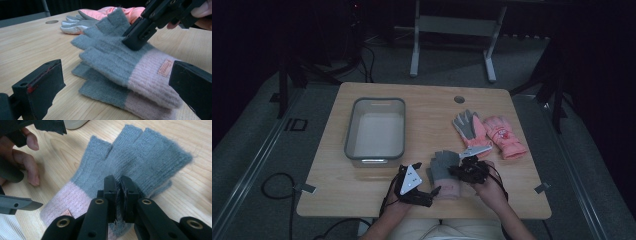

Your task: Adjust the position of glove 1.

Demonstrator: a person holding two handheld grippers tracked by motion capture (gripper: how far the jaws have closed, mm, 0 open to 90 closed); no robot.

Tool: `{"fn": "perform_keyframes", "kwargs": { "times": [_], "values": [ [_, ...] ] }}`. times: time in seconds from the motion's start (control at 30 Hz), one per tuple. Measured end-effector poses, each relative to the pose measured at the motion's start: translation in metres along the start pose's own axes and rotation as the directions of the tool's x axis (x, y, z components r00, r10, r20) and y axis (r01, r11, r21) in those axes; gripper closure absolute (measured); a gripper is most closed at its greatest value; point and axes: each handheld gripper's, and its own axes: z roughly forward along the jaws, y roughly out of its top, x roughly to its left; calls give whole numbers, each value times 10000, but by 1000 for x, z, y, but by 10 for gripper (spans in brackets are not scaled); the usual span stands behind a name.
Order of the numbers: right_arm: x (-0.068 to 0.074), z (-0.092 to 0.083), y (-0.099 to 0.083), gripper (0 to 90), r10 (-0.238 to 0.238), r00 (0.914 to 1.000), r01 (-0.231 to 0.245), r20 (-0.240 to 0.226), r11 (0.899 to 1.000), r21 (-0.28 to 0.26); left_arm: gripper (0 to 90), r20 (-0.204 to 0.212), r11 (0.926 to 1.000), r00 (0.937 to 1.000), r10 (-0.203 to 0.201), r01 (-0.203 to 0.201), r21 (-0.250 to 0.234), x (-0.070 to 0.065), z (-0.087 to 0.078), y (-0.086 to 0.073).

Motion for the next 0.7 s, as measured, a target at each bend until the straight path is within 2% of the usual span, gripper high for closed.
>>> {"fn": "perform_keyframes", "kwargs": {
  "times": [0.03, 0.33, 0.43, 0.53, 0.7],
  "values": [
    [0, 2, 0, 844, 44, 9999, -43, -150, 10000, 56, 0, -7, 10000, 10000, -7, 7, -1, 0, 0, 0],
    [0, 14, -3, 839, 143, 9990, -130, -418, 9995, 305, 0, 16, 9996, 10000, -9, 9, 281, 0, 2, 1],
    [-1, 18, -5, 837, 216, 9990, -203, -395, 9992, 339, 0, 66, 9993, 10000, 4, -7, 376, 0, 3, 1],
    [-3, 23, -7, 830, 295, 9994, -288, -172, 9988, 404, 0, 78, 9991, 10000, -2, -2, 430, 1, 3, 1],
    [-3, 26, -10, 823, 334, 9992, -326, -207, 9988, 359, 0, 118, 9988, 9999, 5, -11, 500, 1, 3, 2]
  ]
}}
